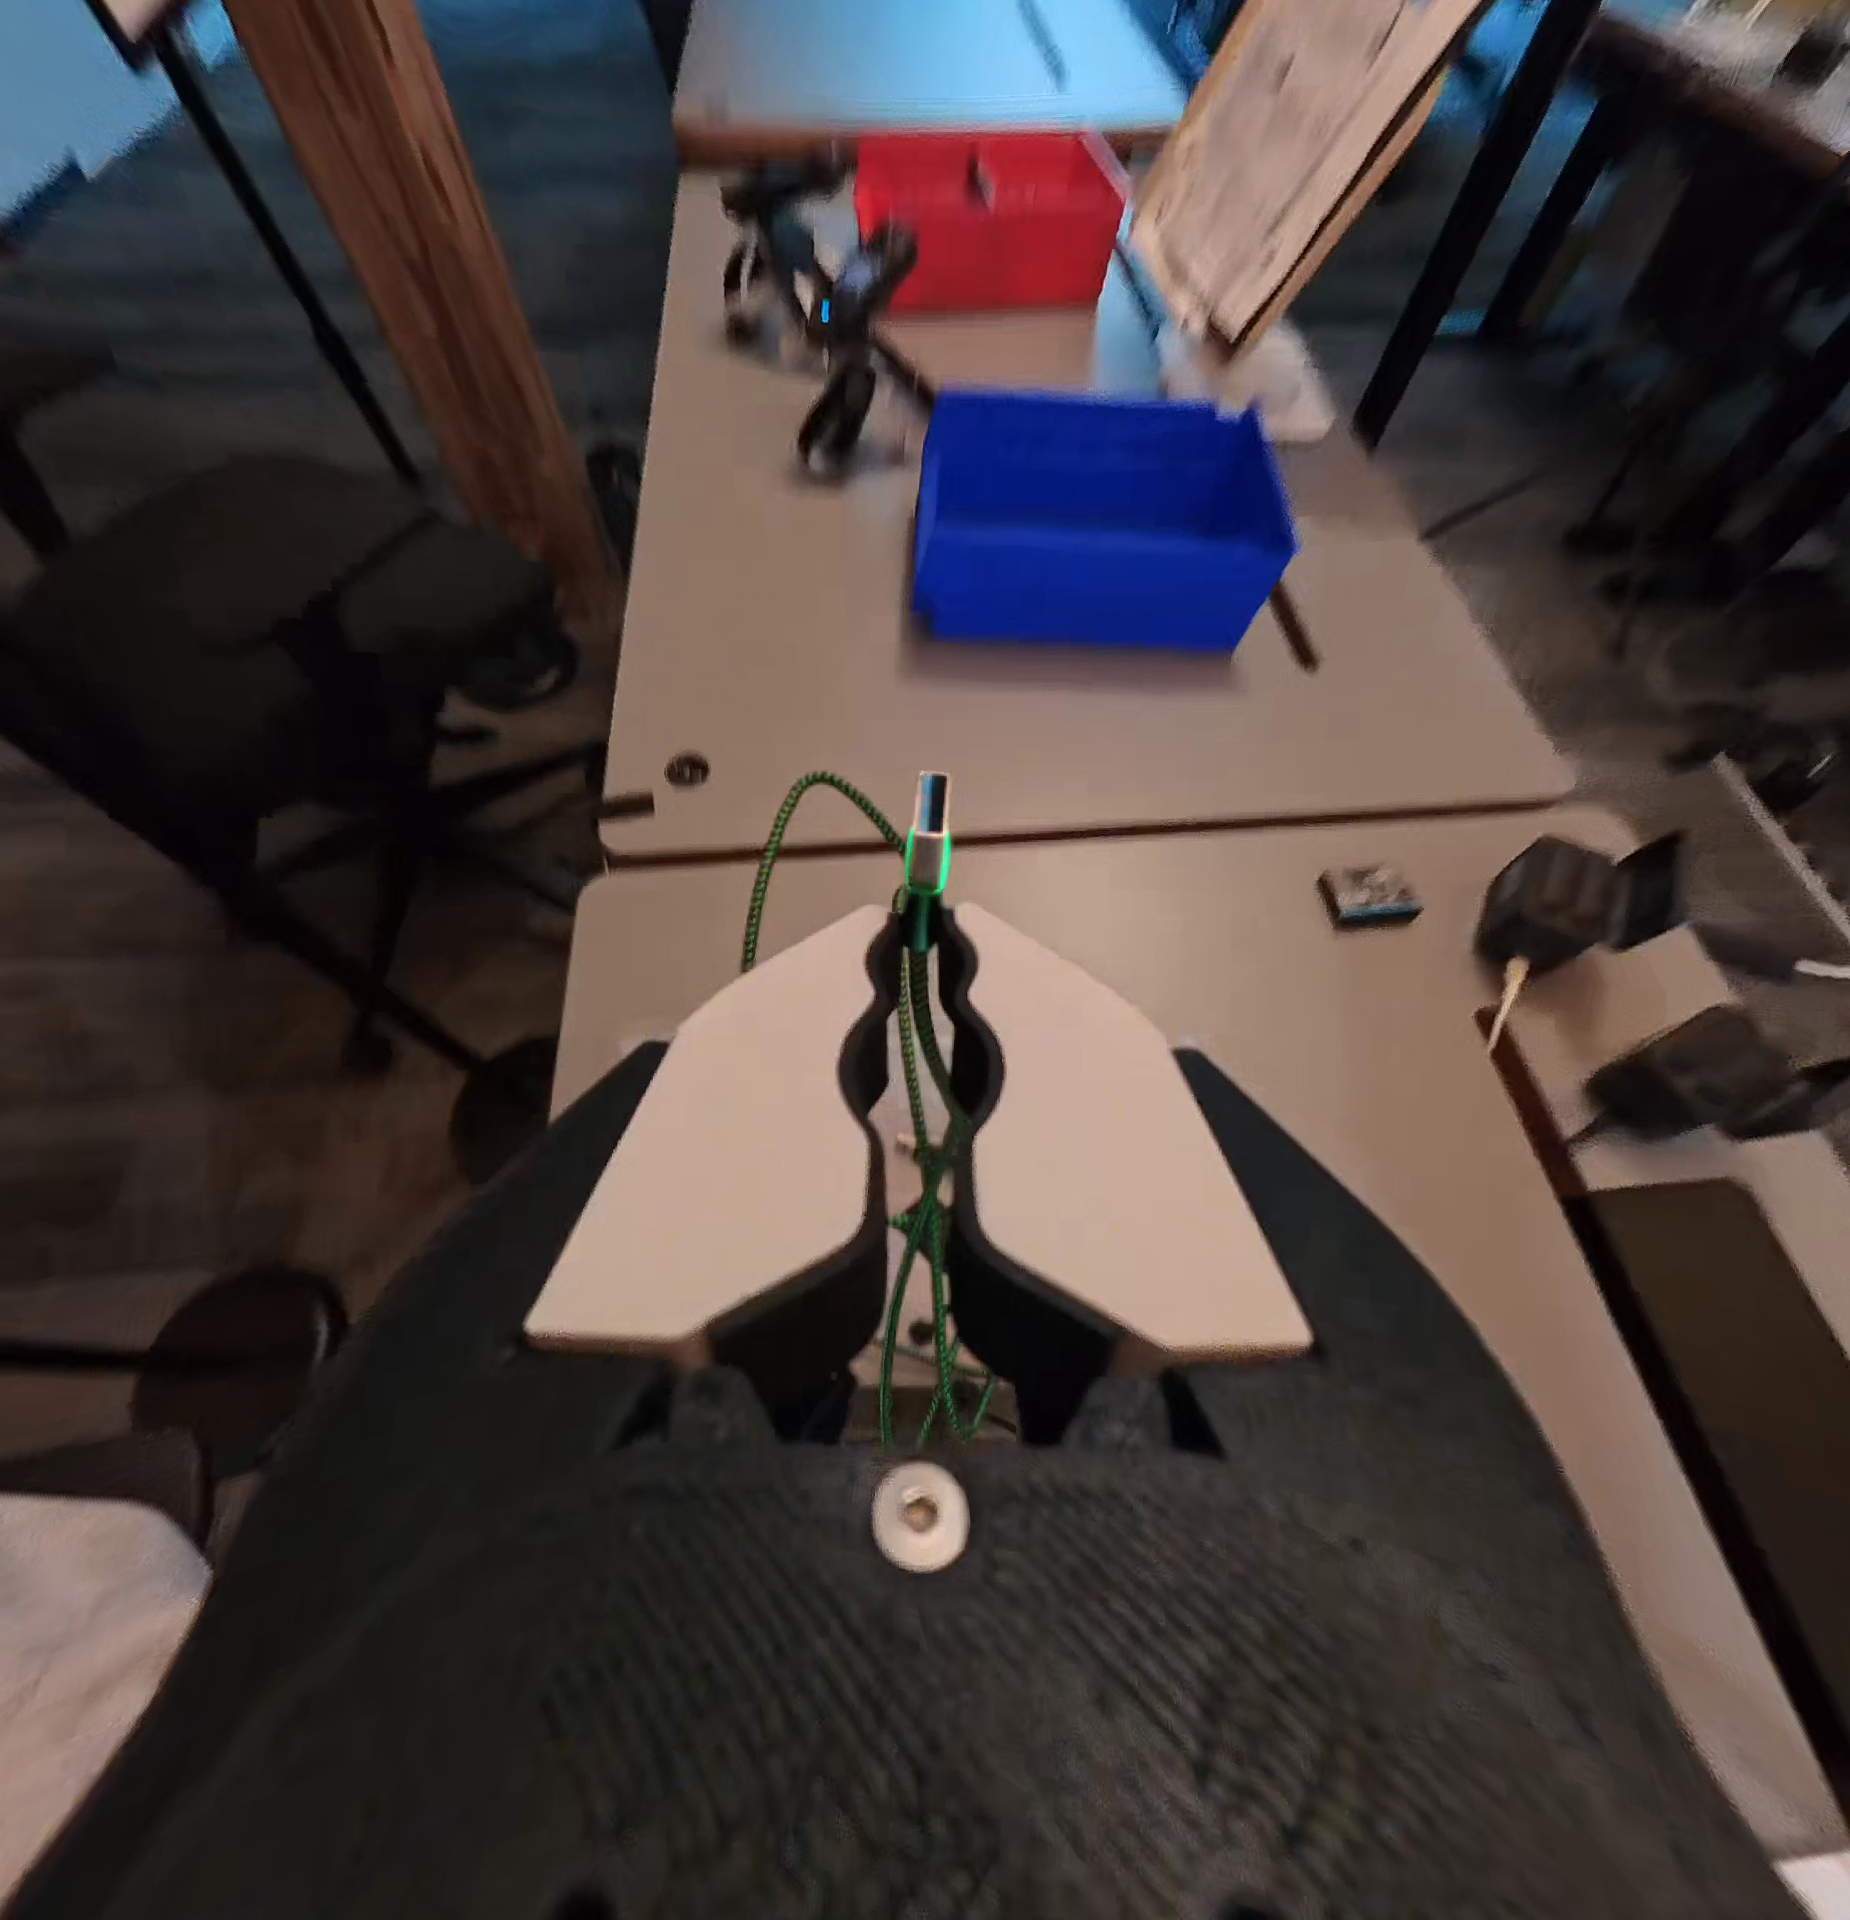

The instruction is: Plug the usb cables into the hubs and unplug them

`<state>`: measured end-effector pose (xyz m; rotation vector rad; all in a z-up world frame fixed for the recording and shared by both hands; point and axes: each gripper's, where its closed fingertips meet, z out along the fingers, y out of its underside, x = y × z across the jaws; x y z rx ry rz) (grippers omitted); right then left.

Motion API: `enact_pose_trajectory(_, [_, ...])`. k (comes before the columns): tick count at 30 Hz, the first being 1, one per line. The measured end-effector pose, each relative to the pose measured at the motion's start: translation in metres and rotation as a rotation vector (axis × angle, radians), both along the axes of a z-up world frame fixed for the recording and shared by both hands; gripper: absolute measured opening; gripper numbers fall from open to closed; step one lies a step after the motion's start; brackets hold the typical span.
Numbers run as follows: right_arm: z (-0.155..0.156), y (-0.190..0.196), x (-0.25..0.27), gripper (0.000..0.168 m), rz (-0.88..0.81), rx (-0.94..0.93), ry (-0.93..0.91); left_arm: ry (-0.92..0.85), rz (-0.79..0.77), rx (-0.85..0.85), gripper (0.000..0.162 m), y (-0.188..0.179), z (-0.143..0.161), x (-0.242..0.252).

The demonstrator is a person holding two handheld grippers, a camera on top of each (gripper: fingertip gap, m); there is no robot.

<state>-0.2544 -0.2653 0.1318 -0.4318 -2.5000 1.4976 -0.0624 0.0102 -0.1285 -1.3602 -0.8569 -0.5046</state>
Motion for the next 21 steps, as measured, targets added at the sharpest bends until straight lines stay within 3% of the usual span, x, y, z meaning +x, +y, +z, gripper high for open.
enact_pose_trajectory(3, [0.04,0.014,0.004,0.006,0.002,-0.089,0.038,0.006,-0.002,-0.007,0.026,0.001,-0.001,0.0])
enact_pose_trajectory(5, [0.047,0.018,0.01,0.007,0.019,-0.083,0.037,0.011,-0.003,-0.015,0.027,0.003,-0.001,0.0])
enact_pose_trajectory(12, [0.038,0.011,0.024,0.007,0.035,0.06,0.114,0.028,-0.017,-0.027,0.026,0.008,-0.001,0.002])
enact_pose_trajectory(16, [0.043,0.002,0.015,0.006,-0.012,0.125,0.263,0.034,-0.024,-0.031,0.026,0.01,-0.001,0.003])
enact_pose_trajectory(19, [0.015,-0.001,0.004,0.007,-0.023,0.303,0.24,0.029,-0.019,-0.023,0.027,0.009,-0.001,0.001])
enact_pose_trajectory(21, [0.015,-0.002,-0.006,0.007,-0.05,0.371,0.298,0.027,-0.013,-0.02,0.026,0.008,-0.001,-0.001])
